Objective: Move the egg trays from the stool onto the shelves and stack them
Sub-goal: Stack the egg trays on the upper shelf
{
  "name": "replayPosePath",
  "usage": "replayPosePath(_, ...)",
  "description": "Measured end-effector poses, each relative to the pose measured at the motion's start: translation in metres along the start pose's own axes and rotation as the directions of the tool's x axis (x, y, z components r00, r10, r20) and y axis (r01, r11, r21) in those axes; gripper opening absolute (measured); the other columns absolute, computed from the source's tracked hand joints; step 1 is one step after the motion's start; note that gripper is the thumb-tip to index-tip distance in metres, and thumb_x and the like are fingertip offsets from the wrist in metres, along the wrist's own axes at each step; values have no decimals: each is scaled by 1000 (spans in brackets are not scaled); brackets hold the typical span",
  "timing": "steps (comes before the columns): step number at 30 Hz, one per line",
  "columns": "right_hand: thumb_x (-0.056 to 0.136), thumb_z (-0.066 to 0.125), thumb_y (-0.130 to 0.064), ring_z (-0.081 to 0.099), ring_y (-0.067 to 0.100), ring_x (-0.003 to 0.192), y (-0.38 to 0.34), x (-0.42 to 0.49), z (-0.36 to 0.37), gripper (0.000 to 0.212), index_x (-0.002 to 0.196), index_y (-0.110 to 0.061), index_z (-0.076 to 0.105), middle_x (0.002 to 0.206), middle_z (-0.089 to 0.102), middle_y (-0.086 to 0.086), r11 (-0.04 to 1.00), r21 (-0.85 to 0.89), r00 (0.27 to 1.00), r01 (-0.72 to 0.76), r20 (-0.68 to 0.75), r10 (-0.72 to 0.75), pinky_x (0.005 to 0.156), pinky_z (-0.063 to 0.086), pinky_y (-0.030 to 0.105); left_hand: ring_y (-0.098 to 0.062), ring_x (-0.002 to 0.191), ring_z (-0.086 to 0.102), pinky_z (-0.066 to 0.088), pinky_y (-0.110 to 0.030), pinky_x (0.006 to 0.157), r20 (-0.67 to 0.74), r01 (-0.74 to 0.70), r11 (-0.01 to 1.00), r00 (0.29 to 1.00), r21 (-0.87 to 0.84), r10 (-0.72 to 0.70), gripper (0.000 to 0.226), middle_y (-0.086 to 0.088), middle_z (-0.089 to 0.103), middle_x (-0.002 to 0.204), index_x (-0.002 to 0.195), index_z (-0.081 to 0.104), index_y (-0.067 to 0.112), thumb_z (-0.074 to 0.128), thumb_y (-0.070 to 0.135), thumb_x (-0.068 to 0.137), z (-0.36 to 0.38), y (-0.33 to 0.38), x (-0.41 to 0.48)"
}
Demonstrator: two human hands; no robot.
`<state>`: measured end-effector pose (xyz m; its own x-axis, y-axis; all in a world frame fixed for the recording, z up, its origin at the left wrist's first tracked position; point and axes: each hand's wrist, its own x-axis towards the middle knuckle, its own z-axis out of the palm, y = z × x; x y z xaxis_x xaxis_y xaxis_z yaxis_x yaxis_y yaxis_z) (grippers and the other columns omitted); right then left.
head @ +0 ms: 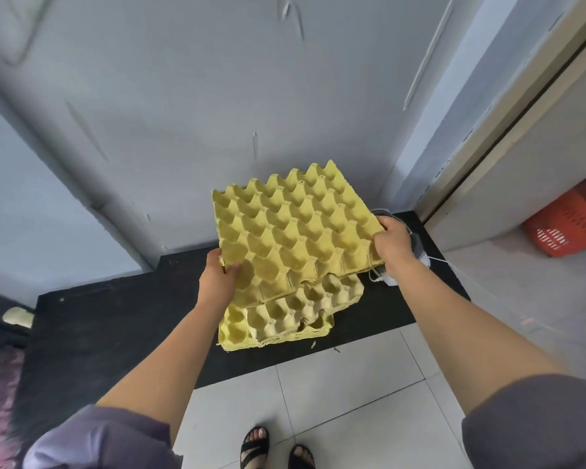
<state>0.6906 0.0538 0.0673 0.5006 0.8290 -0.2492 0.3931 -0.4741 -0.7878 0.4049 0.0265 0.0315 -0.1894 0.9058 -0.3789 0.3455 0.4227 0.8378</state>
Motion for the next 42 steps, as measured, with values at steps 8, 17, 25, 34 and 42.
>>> replayPosePath(8, 79, 43, -7, 66, 30, 88, -54, -53, -36, 31, 81, -29, 64, 91, 70, 4, 996, 52, 996, 76, -50, -73, 79, 56, 50, -33, 103, 59, 52, -45, 86, -31, -177, 984, 984, 22, 177, 43, -11, 59, 111, 136, 38, 15, 51, 22, 95, -56, 62, -38)
replayPosePath(17, 90, 41, -7, 53, 12, 80, -103, -178, -58, 48, 133, -26, 52, 95, 58, -9, 898, 104, 900, 427, -147, -411, 75, 41, 24, -25, 81, 55, 43, -30, 66, -224, -328, 932, 907, 156, 357, 33, -6, 58, 88, 124, 54, 10, 55, 20, 92, -148, 87, -140)
replayPosePath(25, 94, 42, -7, 57, 19, 95, -158, -272, -61, 42, 132, -19, 53, 113, 60, -3, 811, 237, 843, 535, -215, -493, 79, 36, 18, -25, 98, 56, 48, -36, 84, -366, -485, 872, 802, 62, 472, 42, -1, 59, 105, 128, 51, 20, 54, 24, 87, -229, 115, -236)
replayPosePath(34, 90, 44, -11, 57, 16, 85, -231, -377, -19, 38, 121, -24, 59, 108, 63, 1, 680, 352, 766, 643, -288, -575, 86, 47, 36, -21, 87, 54, 46, -33, 72, -507, -562, 809, 655, 169, 561, 48, 3, 55, 95, 140, 38, 24, 44, 18, 93, -362, 109, -307)
replayPosePath(42, 88, 45, -10, 51, 8, 67, -289, -498, 72, 37, 120, -23, 60, 74, 54, -13, 614, 411, 735, 674, -289, -613, 70, 41, 27, -21, 71, 54, 44, -33, 66, -596, -539, 801, 564, 259, 572, 46, -8, 60, 87, 139, 40, 20, 47, 18, 94, -510, 46, -356)
